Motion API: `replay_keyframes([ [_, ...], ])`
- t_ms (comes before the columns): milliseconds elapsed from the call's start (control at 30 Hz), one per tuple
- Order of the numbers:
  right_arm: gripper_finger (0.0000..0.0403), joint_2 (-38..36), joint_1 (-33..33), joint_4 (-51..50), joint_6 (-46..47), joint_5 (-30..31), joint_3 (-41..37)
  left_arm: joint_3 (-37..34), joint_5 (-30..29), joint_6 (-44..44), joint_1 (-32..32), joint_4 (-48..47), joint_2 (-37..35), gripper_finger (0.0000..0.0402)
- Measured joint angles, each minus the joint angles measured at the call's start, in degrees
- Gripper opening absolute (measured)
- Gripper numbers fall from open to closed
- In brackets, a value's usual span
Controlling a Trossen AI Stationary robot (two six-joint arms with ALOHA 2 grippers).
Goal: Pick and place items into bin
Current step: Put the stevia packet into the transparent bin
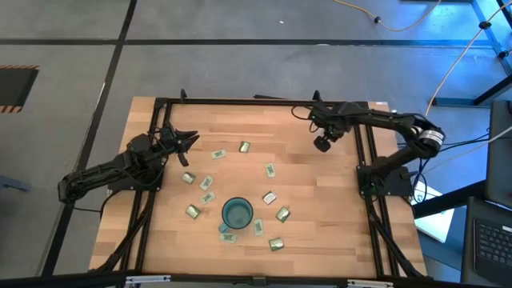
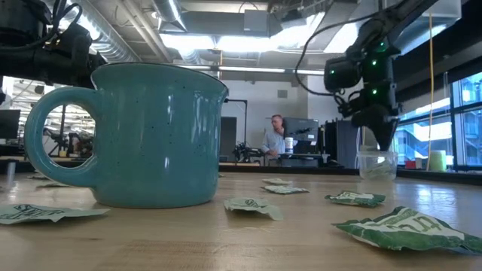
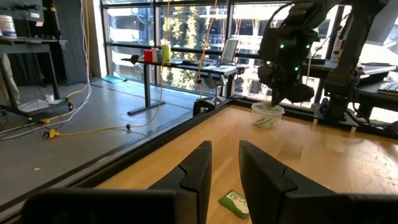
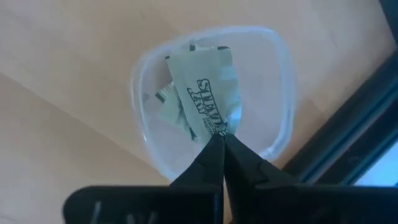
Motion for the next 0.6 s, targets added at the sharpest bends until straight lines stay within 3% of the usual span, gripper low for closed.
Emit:
replay_keyframes([
  [300,0.0013,0.9,0.0,-0.7,0.0,0.1,0.0,0.0,0.0,0.0,0.0,0.0,0.0,0.0075],
  [600,0.0096,0.2,0.0,-2.4,0.2,3.8,0.1,0.0,0.0,0.0,0.0,0.0,0.0,0.0075],
])
